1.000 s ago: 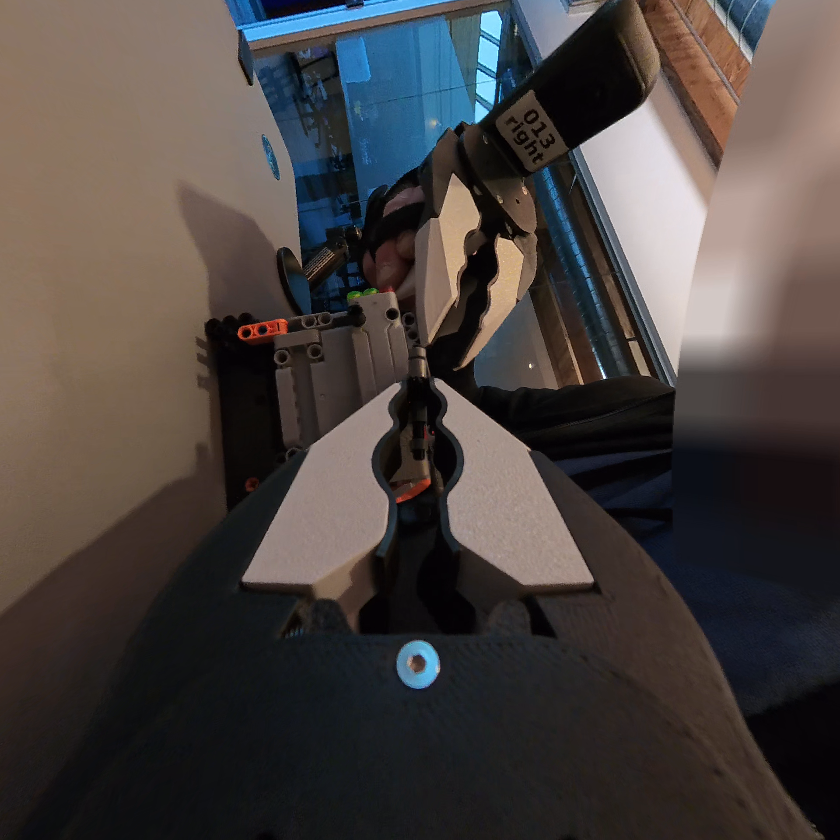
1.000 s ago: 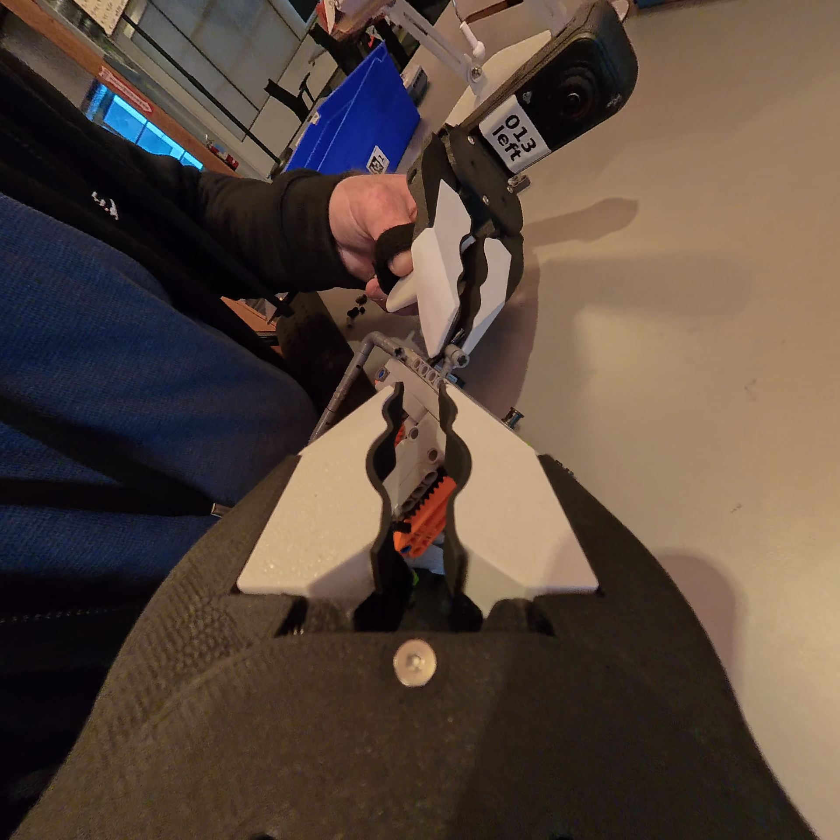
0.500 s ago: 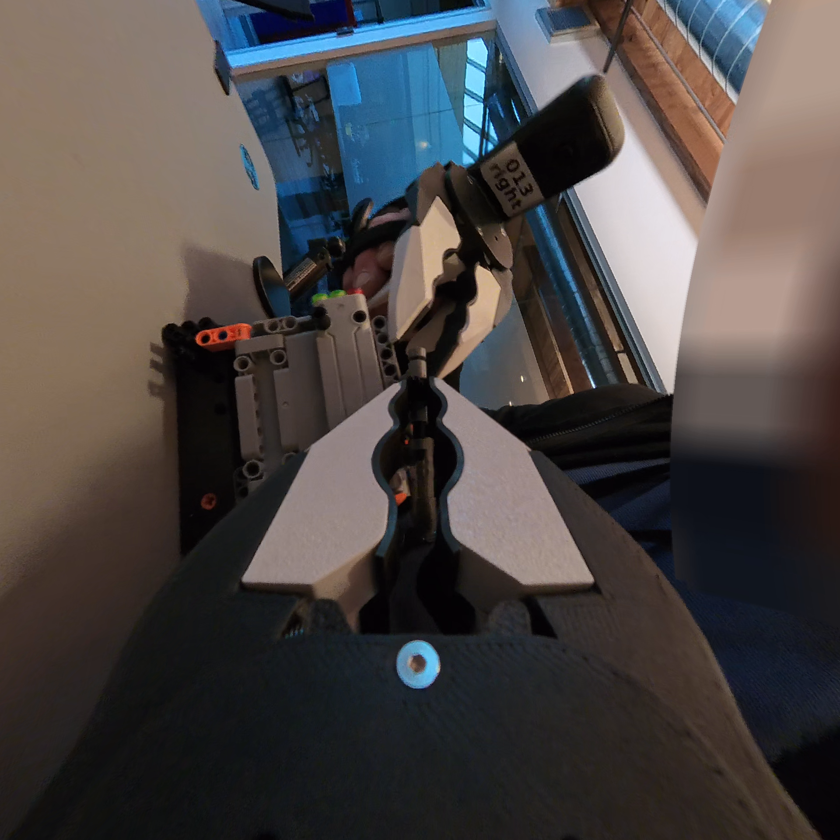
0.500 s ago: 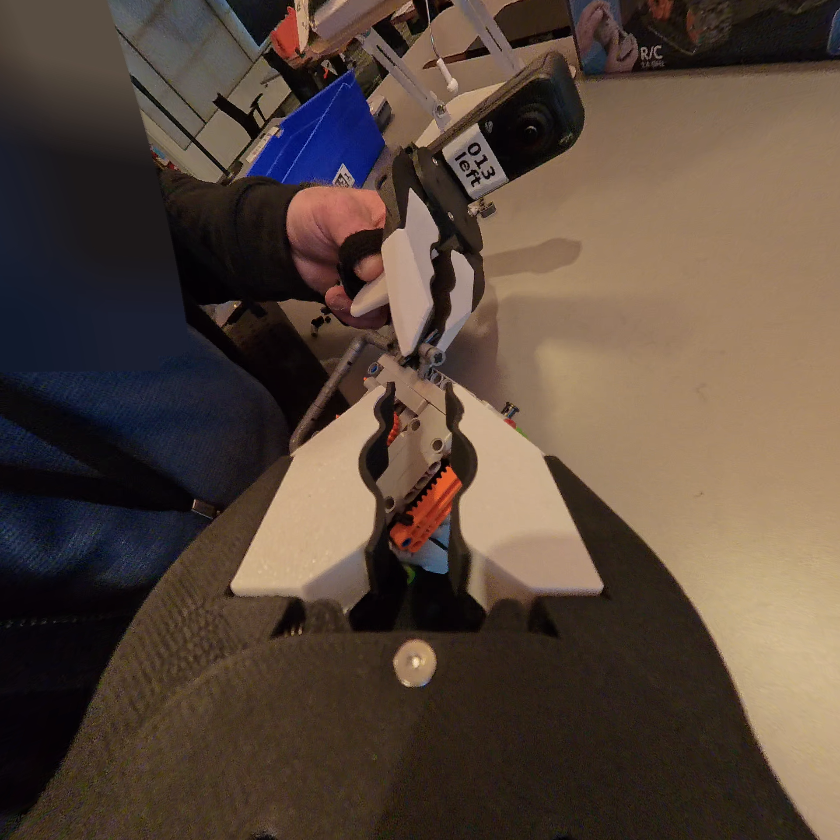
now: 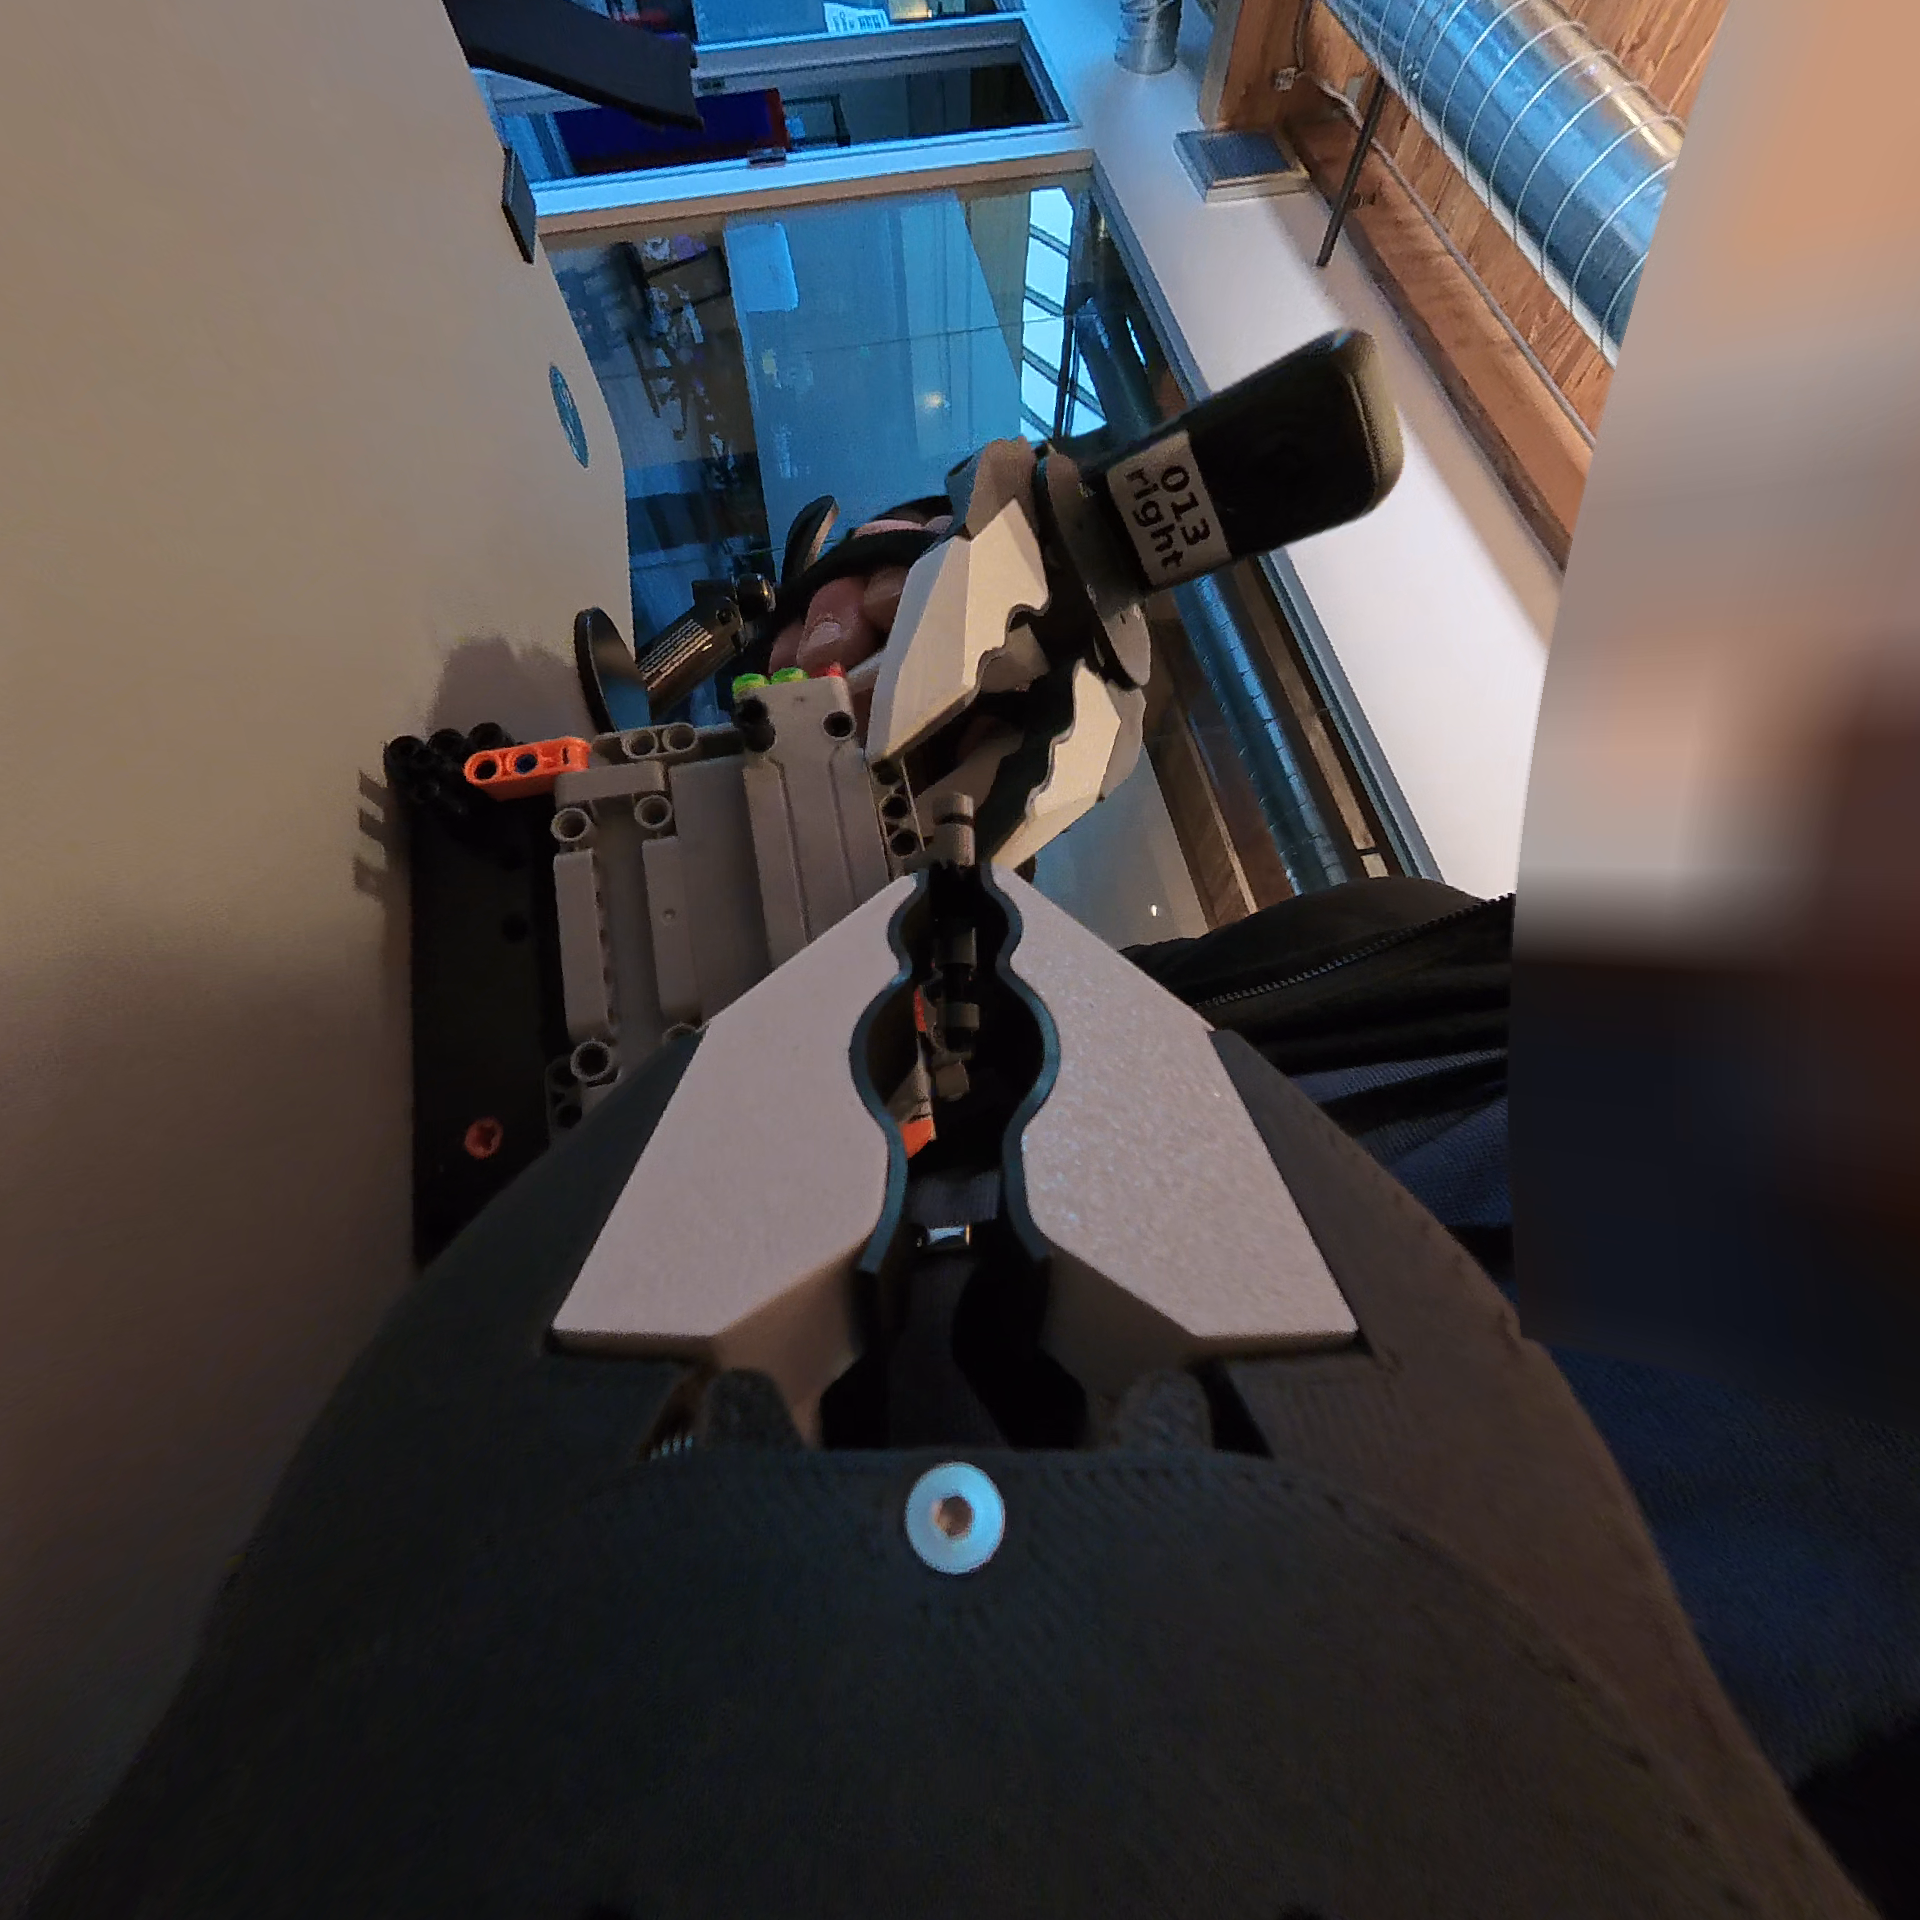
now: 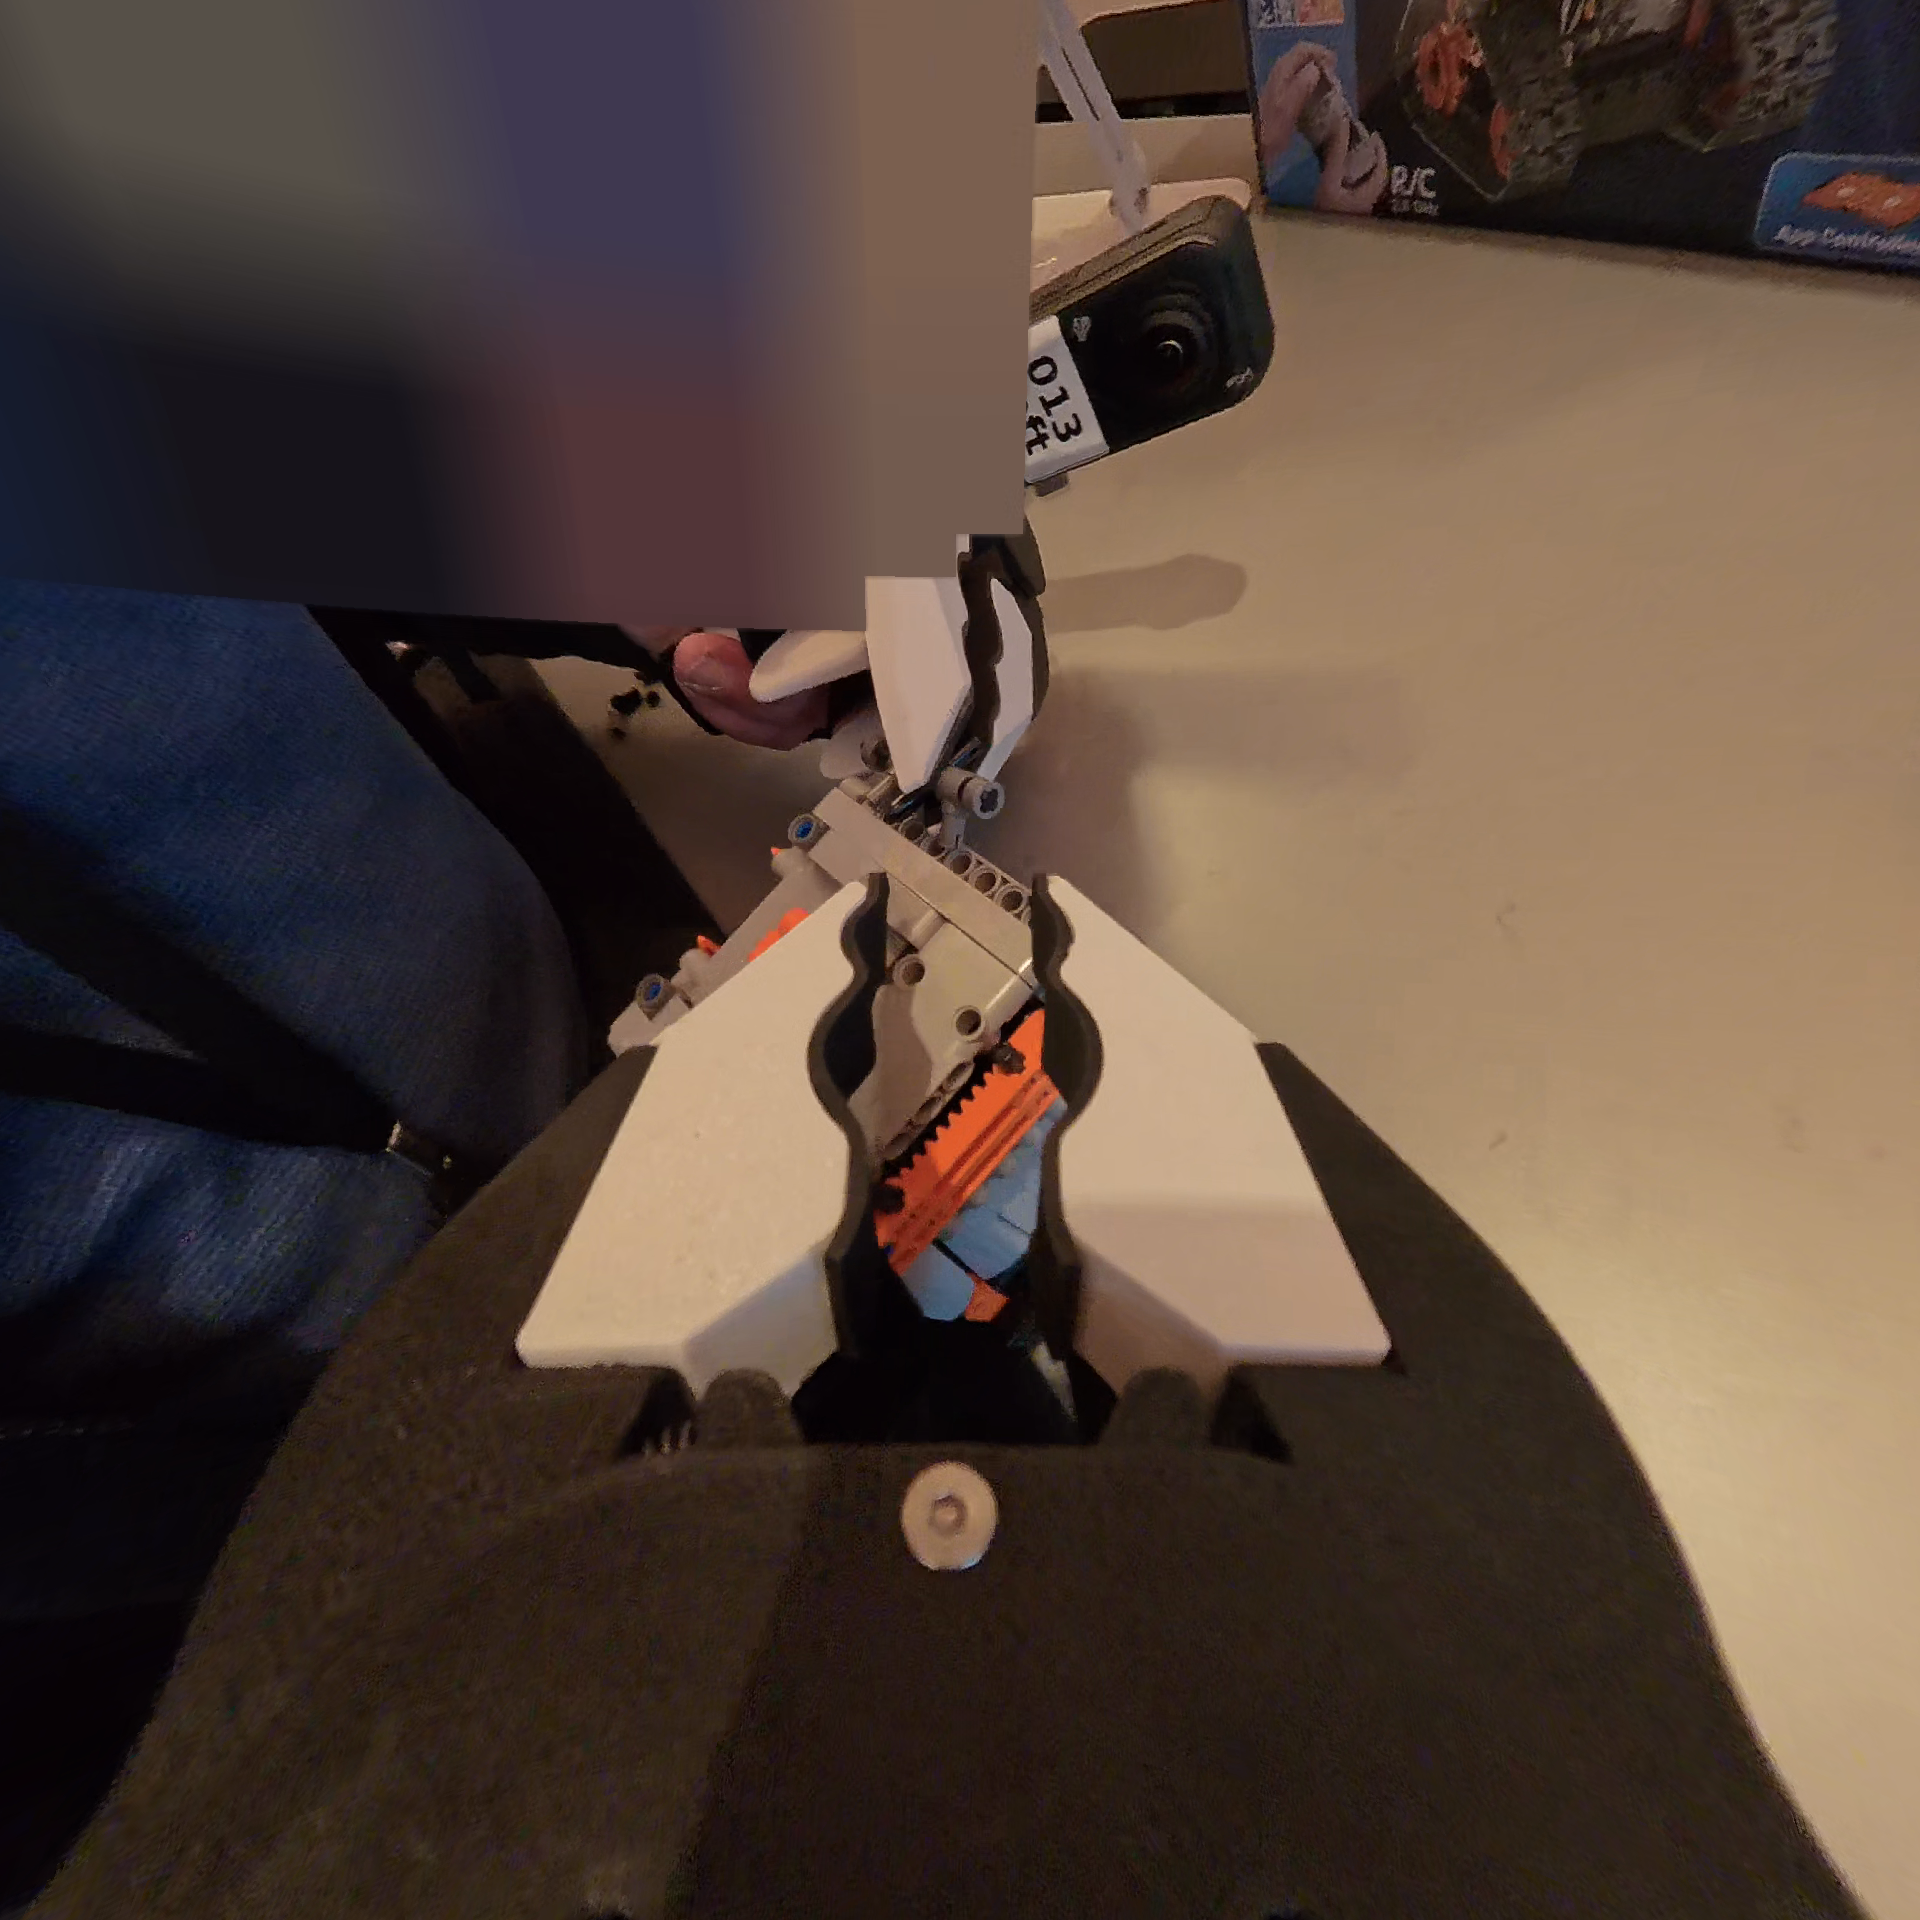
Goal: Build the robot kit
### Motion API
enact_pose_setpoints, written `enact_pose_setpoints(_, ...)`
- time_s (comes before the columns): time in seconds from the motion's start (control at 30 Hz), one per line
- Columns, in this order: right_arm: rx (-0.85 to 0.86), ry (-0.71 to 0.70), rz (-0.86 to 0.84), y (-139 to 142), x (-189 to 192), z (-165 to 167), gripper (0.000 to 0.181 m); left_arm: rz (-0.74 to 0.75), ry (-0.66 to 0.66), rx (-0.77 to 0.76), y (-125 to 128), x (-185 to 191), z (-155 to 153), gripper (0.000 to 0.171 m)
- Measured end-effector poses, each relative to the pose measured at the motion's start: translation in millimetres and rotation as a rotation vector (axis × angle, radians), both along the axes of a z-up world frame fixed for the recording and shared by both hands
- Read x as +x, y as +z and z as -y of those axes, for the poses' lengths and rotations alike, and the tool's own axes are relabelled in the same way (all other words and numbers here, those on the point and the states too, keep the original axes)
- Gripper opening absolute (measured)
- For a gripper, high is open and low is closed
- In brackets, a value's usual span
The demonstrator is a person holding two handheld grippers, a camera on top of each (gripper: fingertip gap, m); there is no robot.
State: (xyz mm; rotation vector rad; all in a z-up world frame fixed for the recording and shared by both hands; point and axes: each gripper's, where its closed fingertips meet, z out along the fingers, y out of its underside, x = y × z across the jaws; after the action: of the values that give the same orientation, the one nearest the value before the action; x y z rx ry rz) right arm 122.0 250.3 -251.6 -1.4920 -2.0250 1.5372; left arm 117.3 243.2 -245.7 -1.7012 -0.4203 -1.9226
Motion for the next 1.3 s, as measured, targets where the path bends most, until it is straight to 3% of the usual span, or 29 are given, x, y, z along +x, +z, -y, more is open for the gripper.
enact_pose_setpoints(0.17,0.096,0.012,-0.024,-2,1,0,0.022,0.011,-0.019,0.004,2,3,-1,0.004)
enact_pose_setpoints(0.5,0.077,0.013,-0.039,-2,0,-1,0.021,0.022,-0.042,-0.019,-1,1,-1,0.004)
enact_pose_setpoints(0.83,0.083,0.01,-0.054,-2,1,-1,0.021,-0.073,-0.055,0.024,-6,-2,0,0.004)
enact_pose_setpoints(1.07,0.077,0.005,-0.063,-2,0,-1,0.022,0.057,-0.032,0.037,15,-1,-2,0.004)
enact_pose_setpoints(1.3,0.07,0.001,-0.069,-2,0,-1,0.022,-0.012,0.006,0.011,-4,-1,-4,0.004)
